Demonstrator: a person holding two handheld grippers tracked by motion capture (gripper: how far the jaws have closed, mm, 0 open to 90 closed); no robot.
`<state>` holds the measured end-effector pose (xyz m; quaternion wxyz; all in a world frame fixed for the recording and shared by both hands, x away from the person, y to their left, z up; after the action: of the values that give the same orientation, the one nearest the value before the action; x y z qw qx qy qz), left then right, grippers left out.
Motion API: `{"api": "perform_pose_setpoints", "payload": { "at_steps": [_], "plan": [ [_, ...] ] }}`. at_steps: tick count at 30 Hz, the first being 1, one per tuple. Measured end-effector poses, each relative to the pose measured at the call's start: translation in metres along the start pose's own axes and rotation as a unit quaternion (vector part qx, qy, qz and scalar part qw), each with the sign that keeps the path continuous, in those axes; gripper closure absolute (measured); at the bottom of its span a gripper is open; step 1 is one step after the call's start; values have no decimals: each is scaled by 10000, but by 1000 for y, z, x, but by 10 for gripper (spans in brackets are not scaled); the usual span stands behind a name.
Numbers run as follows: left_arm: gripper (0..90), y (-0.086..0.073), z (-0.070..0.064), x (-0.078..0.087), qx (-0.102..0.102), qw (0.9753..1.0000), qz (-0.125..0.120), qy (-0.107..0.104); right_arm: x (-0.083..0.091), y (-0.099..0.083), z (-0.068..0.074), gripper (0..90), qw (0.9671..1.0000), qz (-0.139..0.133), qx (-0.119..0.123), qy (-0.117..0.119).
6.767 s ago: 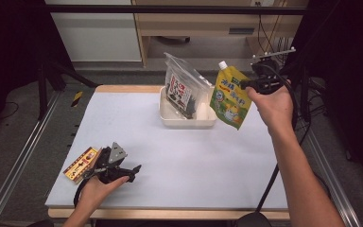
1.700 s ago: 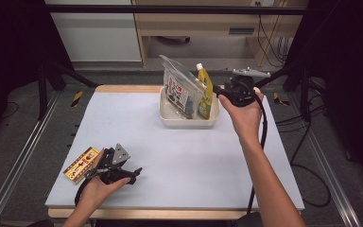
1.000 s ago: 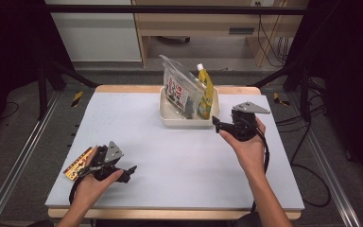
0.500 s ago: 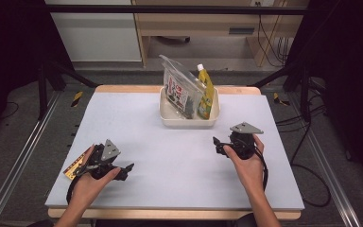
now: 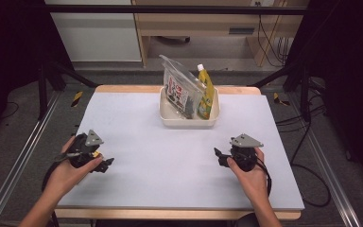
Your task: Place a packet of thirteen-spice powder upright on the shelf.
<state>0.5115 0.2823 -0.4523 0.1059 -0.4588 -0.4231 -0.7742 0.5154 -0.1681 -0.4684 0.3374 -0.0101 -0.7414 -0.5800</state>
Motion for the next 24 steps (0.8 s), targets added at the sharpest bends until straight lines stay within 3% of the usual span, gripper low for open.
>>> {"api": "perform_pose_setpoints", "payload": {
  "at_steps": [1,3,4,6,8,12,17,19,20,21,24],
  "plan": [
    [56,-6,8,2,88,9995,285,-98,-2,-1,2,259,9997,-20,240,-88],
    [59,-8,11,2,132,9989,428,-156,-3,-1,4,259,9995,-33,291,-100],
    [63,-12,16,1,180,9970,709,-257,-5,-2,6,258,9989,-6,441,-170],
    [68,-15,22,1,233,9951,906,-312,-4,-2,7,257,9986,0,496,-185],
    [70,-17,27,1,175,9933,1114,-269,-3,-2,7,245,9987,5,483,-186],
    [94,-20,34,1,220,9911,1273,-325,-4,-3,6,242,9991,52,396,-156],
    [99,-38,43,-4,373,9831,1751,-374,-7,-8,6,229,9990,219,361,-159],
    [102,-46,45,-5,300,9786,2013,-316,-7,-9,7,227,9991,238,307,-152],
    [113,-46,45,-5,300,9786,2013,-316,-7,-9,7,227,9991,238,307,-152],
    [116,-54,46,-6,426,9762,2088,-398,-8,-9,7,224,9991,253,301,-146],
    [123,-58,46,-7,585,9754,2058,-524,-8,-9,6,223,9992,266,277,-131]
  ]
}}
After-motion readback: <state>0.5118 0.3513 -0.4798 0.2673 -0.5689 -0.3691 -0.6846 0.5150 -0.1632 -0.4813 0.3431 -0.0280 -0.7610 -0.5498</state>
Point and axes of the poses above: each handheld gripper's, and its own axes: x roughly backward along the jaws, y roughly out of its top, z roughly to its left, the point moved 6 cm from there along -x, roughly forward along the jaws
